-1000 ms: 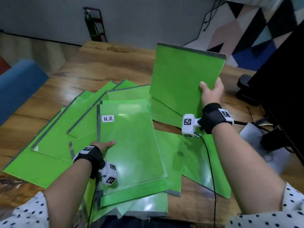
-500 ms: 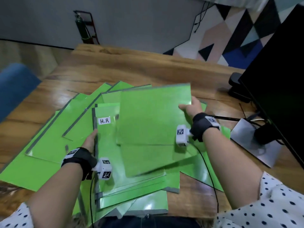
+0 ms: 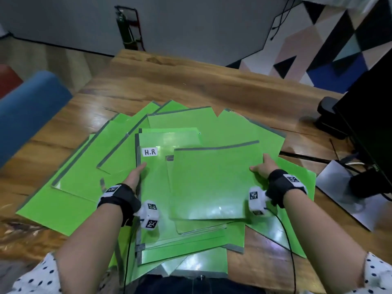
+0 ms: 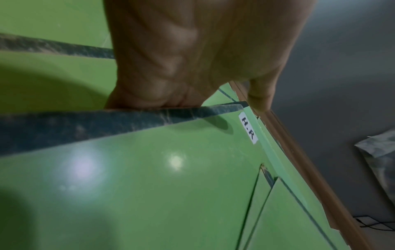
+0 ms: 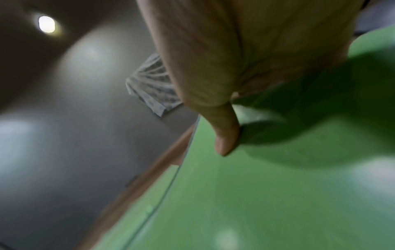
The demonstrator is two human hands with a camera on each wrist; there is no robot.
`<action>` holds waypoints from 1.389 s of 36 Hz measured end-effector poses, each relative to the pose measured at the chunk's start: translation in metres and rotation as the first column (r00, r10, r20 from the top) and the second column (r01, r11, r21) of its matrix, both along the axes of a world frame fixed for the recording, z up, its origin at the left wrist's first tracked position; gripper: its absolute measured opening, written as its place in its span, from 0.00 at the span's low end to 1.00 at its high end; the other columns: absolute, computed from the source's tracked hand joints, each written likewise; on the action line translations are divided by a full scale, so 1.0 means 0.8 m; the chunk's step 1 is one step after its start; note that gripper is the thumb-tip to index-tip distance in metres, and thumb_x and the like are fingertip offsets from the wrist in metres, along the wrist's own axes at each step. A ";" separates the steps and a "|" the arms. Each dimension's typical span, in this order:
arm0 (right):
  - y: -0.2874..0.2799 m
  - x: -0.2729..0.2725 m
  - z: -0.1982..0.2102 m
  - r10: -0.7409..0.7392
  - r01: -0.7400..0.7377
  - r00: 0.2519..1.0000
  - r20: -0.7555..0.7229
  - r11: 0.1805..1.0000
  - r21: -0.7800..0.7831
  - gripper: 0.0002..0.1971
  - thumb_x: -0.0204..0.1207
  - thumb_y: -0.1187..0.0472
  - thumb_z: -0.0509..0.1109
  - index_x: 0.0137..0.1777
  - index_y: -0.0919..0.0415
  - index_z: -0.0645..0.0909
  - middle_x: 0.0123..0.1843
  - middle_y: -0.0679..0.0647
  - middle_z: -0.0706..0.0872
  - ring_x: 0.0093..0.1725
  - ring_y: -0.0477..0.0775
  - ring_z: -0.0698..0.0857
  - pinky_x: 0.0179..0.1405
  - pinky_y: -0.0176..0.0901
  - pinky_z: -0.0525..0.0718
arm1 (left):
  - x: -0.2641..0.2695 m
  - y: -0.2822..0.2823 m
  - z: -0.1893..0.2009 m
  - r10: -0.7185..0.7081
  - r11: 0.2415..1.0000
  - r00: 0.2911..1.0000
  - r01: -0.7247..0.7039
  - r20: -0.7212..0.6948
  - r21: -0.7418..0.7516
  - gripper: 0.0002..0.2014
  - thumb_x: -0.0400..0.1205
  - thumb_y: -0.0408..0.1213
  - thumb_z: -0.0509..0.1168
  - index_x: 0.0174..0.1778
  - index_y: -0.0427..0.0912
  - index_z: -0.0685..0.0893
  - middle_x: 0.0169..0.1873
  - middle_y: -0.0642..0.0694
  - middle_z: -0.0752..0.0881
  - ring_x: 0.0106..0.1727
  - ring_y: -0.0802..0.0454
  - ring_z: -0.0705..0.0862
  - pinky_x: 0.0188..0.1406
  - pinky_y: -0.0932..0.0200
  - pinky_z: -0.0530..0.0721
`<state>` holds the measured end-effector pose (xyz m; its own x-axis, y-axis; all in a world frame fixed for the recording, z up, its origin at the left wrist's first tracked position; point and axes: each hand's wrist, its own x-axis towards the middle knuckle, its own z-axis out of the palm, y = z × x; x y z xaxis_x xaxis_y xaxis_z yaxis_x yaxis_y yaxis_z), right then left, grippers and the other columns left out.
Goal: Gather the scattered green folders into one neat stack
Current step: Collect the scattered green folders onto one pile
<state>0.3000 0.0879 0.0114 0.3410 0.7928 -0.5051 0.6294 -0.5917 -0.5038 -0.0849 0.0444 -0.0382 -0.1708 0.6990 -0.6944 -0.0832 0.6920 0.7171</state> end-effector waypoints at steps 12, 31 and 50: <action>-0.027 0.001 -0.052 -0.028 0.053 0.993 0.111 0.972 -0.231 0.34 0.68 0.44 0.77 0.62 0.71 0.77 0.54 0.63 0.87 0.51 0.62 0.86 0.56 0.54 0.86 | 0.017 -0.005 0.012 -0.082 0.997 0.996 0.081 -0.028 -0.009 0.33 0.84 0.54 0.57 0.83 0.44 0.57 0.82 0.41 0.57 0.82 0.42 0.56 0.81 0.42 0.53; 0.018 -0.017 0.014 0.189 -0.170 0.976 0.109 0.972 -0.161 0.47 0.68 0.59 0.79 0.82 0.66 0.56 0.80 0.64 0.67 0.77 0.66 0.70 0.75 0.59 0.70 | 0.020 -0.011 0.034 -0.036 0.998 0.999 0.035 -0.012 -0.058 0.39 0.79 0.63 0.56 0.83 0.50 0.54 0.83 0.42 0.55 0.82 0.41 0.56 0.80 0.39 0.54; 0.046 -0.184 -0.004 0.470 -0.614 0.711 0.523 0.777 0.136 0.36 0.73 0.48 0.74 0.76 0.58 0.63 0.70 0.59 0.74 0.68 0.60 0.77 0.67 0.55 0.78 | 0.021 -0.024 0.021 -0.206 0.955 0.959 0.154 -0.195 -0.254 0.35 0.64 0.47 0.81 0.59 0.27 0.80 0.51 0.35 0.86 0.50 0.40 0.83 0.63 0.45 0.82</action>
<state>0.1529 0.1245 0.0081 -0.0714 0.9877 -0.1389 0.9833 0.0463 -0.1757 -0.0678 0.0255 -0.0215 -0.2221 0.5541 -0.8023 0.1979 0.8313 0.5193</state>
